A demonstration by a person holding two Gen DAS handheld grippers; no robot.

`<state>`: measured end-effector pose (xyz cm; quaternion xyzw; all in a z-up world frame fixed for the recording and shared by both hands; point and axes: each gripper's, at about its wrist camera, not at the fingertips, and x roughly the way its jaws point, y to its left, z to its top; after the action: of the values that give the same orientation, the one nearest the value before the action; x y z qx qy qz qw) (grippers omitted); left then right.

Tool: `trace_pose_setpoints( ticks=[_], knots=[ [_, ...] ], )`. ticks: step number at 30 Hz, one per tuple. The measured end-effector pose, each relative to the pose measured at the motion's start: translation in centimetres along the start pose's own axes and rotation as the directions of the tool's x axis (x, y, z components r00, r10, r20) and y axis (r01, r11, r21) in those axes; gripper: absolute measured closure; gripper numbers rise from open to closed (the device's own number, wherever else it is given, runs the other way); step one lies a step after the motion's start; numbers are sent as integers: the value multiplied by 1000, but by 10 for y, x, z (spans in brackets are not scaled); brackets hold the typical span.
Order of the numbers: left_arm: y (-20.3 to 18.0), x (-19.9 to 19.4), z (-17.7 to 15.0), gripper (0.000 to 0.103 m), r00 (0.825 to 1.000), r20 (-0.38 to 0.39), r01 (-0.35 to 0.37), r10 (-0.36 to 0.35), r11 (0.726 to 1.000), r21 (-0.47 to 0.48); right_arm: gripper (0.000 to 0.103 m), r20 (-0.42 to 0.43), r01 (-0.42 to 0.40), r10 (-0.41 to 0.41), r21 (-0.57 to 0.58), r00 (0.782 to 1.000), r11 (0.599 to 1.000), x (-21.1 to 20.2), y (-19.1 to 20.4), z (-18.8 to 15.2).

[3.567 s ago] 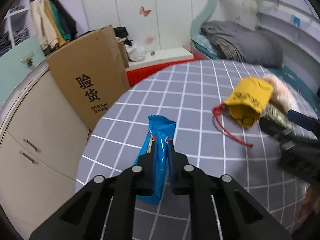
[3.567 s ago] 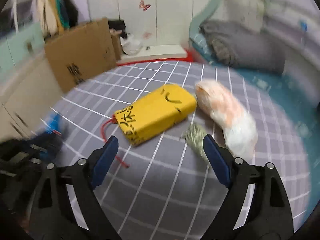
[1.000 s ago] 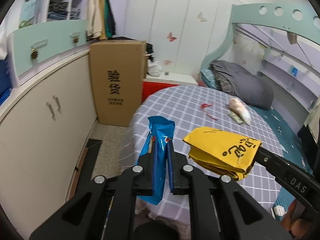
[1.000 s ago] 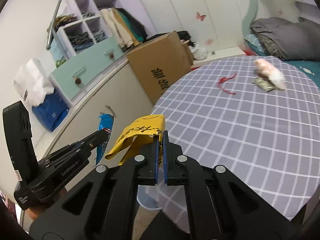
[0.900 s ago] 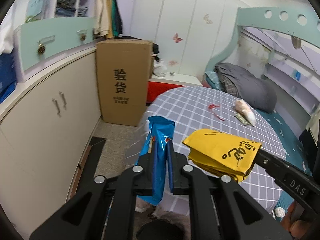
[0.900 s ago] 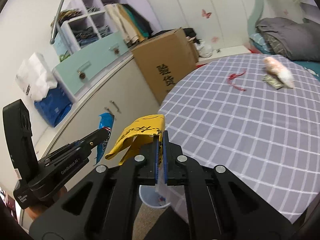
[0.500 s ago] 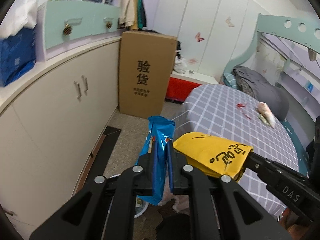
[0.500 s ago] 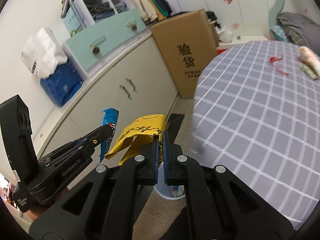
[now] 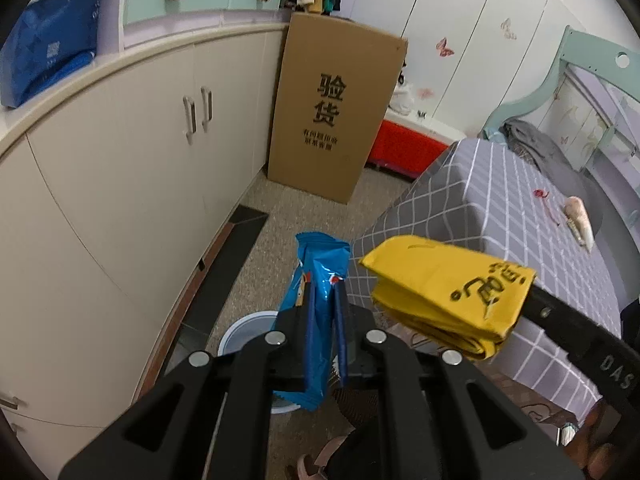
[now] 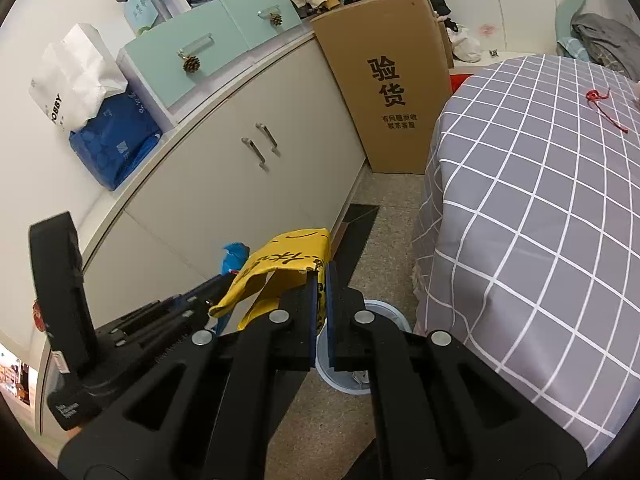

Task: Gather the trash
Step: 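Carry the wrapper and pouch over the bin and open both tools to drop them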

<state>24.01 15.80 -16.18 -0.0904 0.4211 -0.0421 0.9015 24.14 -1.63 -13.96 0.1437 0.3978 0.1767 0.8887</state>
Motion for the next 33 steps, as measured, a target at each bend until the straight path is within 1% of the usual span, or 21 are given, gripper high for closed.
trace_pose_setpoints(
  ticks=[2,7,8,9,10,11,12,13,15,17,18,20,24,30,33],
  knots=[
    [0,10,0,94,1000,-22,-7,8,1000,16,100,6,11,-11,-5,1000,1000,1,-1,1],
    [5,29,3,94,998,-64,5,-5,1000,-2,100,5,27,-27,2,1000,1000,6,-8,5],
    [6,33,3,93,997,-72,3,-3,1000,-5,100,1,30,-30,7,1000,1000,7,-10,5],
    [8,38,4,91,996,-86,-2,2,1000,-7,100,-2,31,-31,12,1000,999,8,-12,4],
    [9,42,5,83,995,-99,-9,7,1000,-13,99,-5,33,-33,12,999,999,10,-13,4],
    [12,47,6,73,992,-126,-26,23,999,-25,99,-8,35,-35,14,999,999,11,-14,4],
    [15,51,5,50,990,-139,-34,29,999,-35,99,-12,35,-35,15,999,999,12,-15,3],
    [18,52,5,38,990,-138,-40,33,998,-47,99,-15,36,-36,15,999,999,13,-15,2],
    [23,52,2,38,990,-134,-55,45,996,-74,99,-22,37,-37,15,999,999,16,-14,1],
    [23,52,0,38,989,-144,-45,33,996,-81,99,-29,36,-36,14,999,999,20,-13,0],
    [23,50,0,37,990,-137,-52,40,995,-83,99,-33,35,-35,13,999,999,21,-12,0],
    [23,44,0,33,991,-119,-64,54,995,-80,99,-40,31,-31,12,999,999,24,-11,0],
    [25,34,4,32,994,-87,-80,73,993,-87,99,-51,27,-27,4,998,1000,28,-7,-1],
    [33,19,7,30,989,-40,-145,142,985,-95,99,-78,20,-21,-9,997,1000,37,1,-6],
    [37,13,8,30,981,-20,-194,193,976,-100,99,-93,15,-17,-26,996,1000,42,8,-8]
  ],
)
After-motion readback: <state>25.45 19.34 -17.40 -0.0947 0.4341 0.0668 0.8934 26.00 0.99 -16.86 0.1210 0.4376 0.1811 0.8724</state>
